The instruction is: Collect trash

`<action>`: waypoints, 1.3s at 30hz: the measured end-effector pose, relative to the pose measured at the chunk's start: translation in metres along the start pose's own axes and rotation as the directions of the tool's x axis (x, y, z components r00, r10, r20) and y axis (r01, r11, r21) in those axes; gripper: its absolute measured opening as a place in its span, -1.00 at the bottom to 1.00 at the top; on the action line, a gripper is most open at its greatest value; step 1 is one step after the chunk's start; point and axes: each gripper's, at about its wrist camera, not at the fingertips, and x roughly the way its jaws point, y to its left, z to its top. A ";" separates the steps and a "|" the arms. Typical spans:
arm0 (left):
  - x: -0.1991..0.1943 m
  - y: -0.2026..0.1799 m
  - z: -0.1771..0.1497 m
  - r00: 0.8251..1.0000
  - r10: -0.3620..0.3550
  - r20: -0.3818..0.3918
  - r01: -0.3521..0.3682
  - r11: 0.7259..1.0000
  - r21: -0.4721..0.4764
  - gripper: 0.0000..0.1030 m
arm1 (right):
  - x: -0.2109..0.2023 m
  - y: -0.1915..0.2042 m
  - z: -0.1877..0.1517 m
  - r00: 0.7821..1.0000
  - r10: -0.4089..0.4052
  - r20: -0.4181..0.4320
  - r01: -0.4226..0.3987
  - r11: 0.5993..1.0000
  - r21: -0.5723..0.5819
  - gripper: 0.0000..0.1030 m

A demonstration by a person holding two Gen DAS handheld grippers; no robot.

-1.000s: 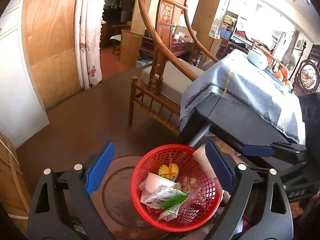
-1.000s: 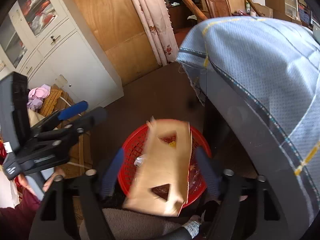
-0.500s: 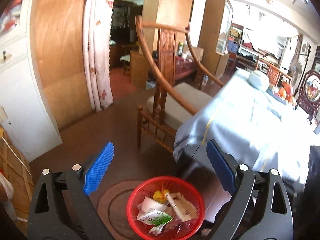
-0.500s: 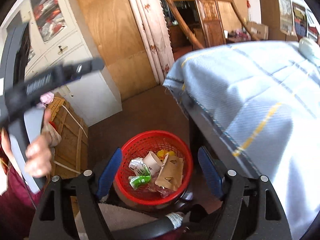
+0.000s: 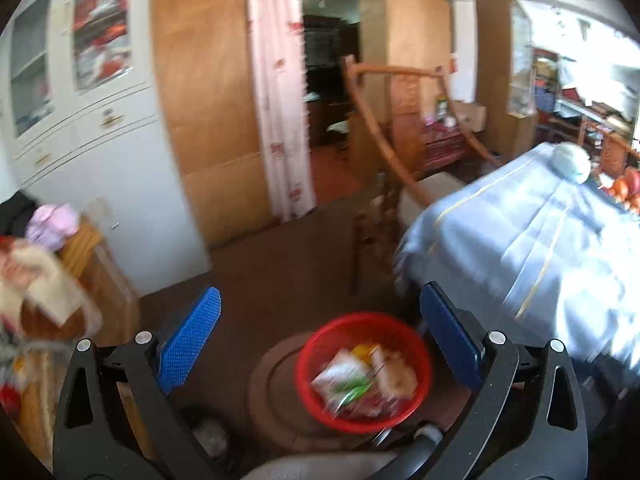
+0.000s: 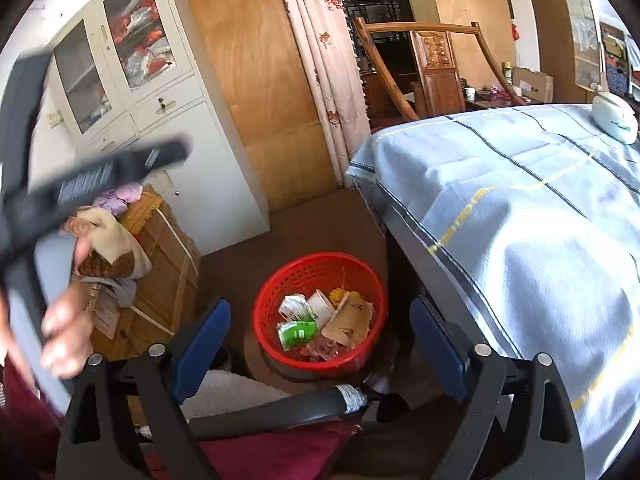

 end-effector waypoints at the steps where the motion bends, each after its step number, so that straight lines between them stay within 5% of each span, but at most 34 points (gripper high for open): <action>1: -0.001 0.003 -0.008 1.000 0.019 -0.011 -0.019 1.000 0.004 0.87 | 0.001 0.001 -0.002 1.000 -0.011 -0.002 0.011 1.000 0.011 0.75; 13: 0.046 0.028 -0.032 0.996 0.025 -0.087 -0.030 0.998 -0.058 0.87 | 0.036 0.016 0.003 0.982 -0.182 -0.039 0.184 0.982 0.046 0.75; 25: 0.081 0.027 -0.049 0.987 0.032 -0.160 -0.041 0.998 -0.056 0.87 | 0.078 0.007 -0.001 0.969 -0.196 -0.148 0.204 0.978 0.039 0.75; 39: 0.089 0.025 -0.057 0.982 0.026 -0.189 -0.037 0.998 -0.053 0.87 | 0.085 0.009 -0.003 0.969 -0.187 -0.163 0.193 0.981 0.020 0.75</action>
